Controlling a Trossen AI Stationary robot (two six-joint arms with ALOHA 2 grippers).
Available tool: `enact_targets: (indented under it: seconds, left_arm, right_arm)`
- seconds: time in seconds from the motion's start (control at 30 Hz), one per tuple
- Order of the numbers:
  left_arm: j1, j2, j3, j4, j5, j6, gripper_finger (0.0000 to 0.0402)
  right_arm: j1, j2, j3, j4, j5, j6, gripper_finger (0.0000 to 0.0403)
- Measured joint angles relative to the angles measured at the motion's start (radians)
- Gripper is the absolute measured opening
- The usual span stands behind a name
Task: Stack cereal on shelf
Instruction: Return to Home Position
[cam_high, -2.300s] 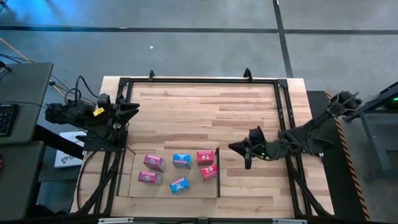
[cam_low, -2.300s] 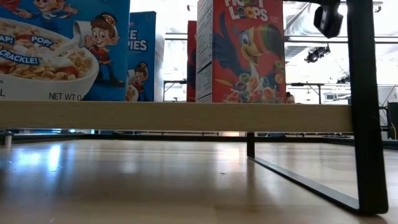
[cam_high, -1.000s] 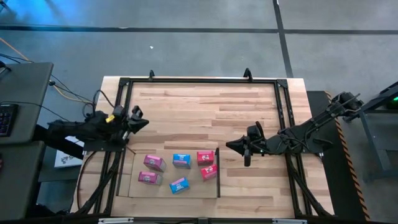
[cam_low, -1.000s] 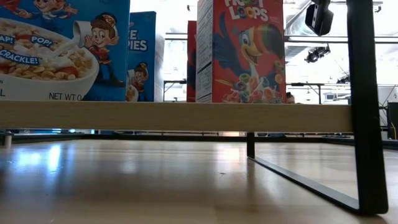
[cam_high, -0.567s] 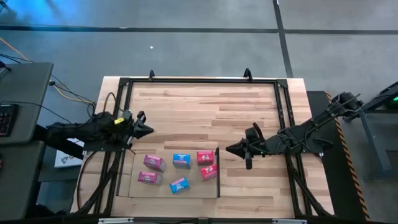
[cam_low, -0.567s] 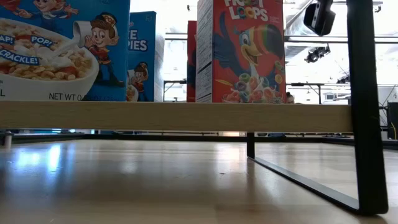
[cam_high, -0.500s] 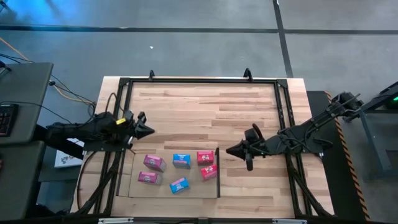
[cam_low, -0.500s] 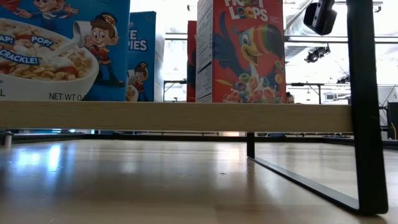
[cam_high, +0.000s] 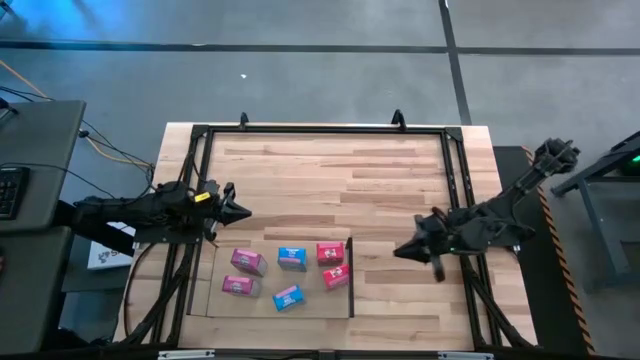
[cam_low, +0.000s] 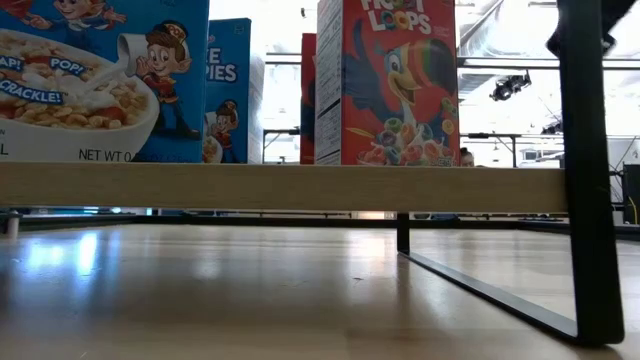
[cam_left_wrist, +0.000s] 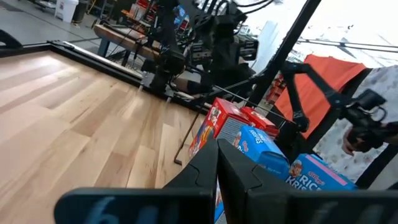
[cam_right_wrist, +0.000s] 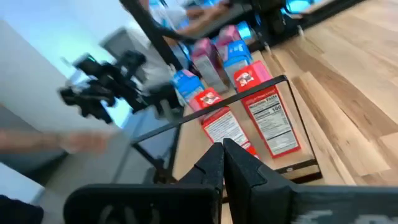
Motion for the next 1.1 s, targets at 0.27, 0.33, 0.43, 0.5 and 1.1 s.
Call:
enact_targets:
  seconds: [0.27,0.33,0.43,0.5,1.1]
  left_arm:
    - [0.0,0.001,0.0,0.001,0.0,0.0,0.0]
    - [0.0,0.001,0.0,0.002,0.0,0.0,0.0]
    - [0.0,0.001,0.0,0.002,0.0,0.0,0.0]
    - [0.0,0.001,0.0,0.002,0.0,0.0,0.0]
    - [0.0,0.001,0.0,0.003,-0.001,0.001,0.0]
  right_arm:
    - [-0.035,-0.264,-0.176,0.082,0.006,-0.11,0.0]
    - [-0.118,-0.305,-0.191,0.082,-0.078,-0.156,0.0]
    - [-0.271,-0.345,-0.22,0.082,-0.246,-0.19,0.0]
    - [-0.377,-0.368,-0.243,0.08,-0.369,-0.197,0.0]
    - [-0.53,-0.794,-0.38,-0.185,-0.391,-0.383,0.0]
